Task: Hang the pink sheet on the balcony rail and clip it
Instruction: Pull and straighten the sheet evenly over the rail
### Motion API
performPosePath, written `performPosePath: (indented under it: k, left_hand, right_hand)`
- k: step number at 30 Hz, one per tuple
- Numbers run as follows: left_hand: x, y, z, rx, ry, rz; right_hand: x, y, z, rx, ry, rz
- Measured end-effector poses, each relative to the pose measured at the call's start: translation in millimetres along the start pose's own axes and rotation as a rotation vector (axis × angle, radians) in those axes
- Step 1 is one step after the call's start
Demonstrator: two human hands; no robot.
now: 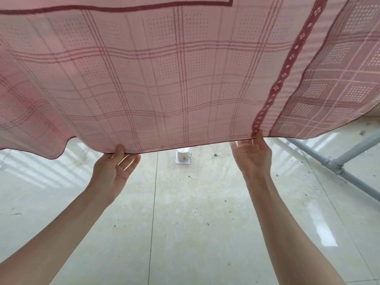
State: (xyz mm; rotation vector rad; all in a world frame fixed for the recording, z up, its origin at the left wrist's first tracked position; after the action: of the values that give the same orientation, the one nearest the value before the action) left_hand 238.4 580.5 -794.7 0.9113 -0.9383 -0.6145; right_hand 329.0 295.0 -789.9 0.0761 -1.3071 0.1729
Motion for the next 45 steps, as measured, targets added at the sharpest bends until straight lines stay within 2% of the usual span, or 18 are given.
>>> performPosePath:
  k: [4,9,15,19,20,24,26,32,38,42,45]
  left_hand:
    - [1.8,-3.5,-3.0,-0.009,0.006,0.005]
    - [3.3,-2.7,-6.9,0.015,0.016,-0.007]
    - [18.4,-9.2,-12.9,-0.014,0.034,-0.075]
    - [30.8,-7.8,-24.3,-0.066,0.067,0.043]
    - [38.1,-10.0,-24.3,-0.089,0.010,0.072]
    - [89.7,-30.7,-6.7,-0.219,-0.432,-0.026]
    - [125.1,-44.2,1.6,-0.258,-0.485,-0.013]
    - [238.3,-89.1,26.2,-0.338,-0.422,0.132]
    - [280.6,-106.7,29.5,-0.393,-0.465,0.223]
    - [275.3,-108.3,15.4,-0.346,-0.280,0.243]
    - [267.4,-103.3,2.2,-0.303,-0.170,0.223]
  right_hand:
    - [5.3,-1.0,1.8,-0.024,-0.048,-0.024]
    - [-2.2,-13.2,-8.7,-0.133,0.087,0.054]
    - [-4.0,-33.6,-7.6,-0.192,0.101,0.073]
    - [-3.4,-31.0,-7.2,-0.159,0.100,0.060]
    - [-3.1,-32.9,-5.4,-0.150,0.098,0.061]
    - [2.3,-52.0,7.8,-0.124,0.030,0.058]
    - [5.9,-65.7,11.0,-0.129,0.010,0.041]
    - [15.8,-112.1,6.8,-0.199,0.024,0.006]
    - [19.7,-153.3,13.4,-0.203,-0.130,0.070]
    - [25.0,-159.2,17.6,-0.156,-0.202,0.085]
    - [24.9,-157.6,16.7,-0.188,-0.193,0.266]
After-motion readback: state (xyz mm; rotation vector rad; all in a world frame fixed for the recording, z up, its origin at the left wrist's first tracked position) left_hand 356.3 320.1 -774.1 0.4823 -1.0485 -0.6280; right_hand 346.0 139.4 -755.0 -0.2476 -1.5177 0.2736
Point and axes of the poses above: each hand's wrist, its own z-axis away from the middle knuckle, its own x-axis out of the palm, y = z × x, the point moved 2 cm from there along -z, towards the middle knuckle, and after that the axes turned 8 degrees about -z, right-handed, at the moved point
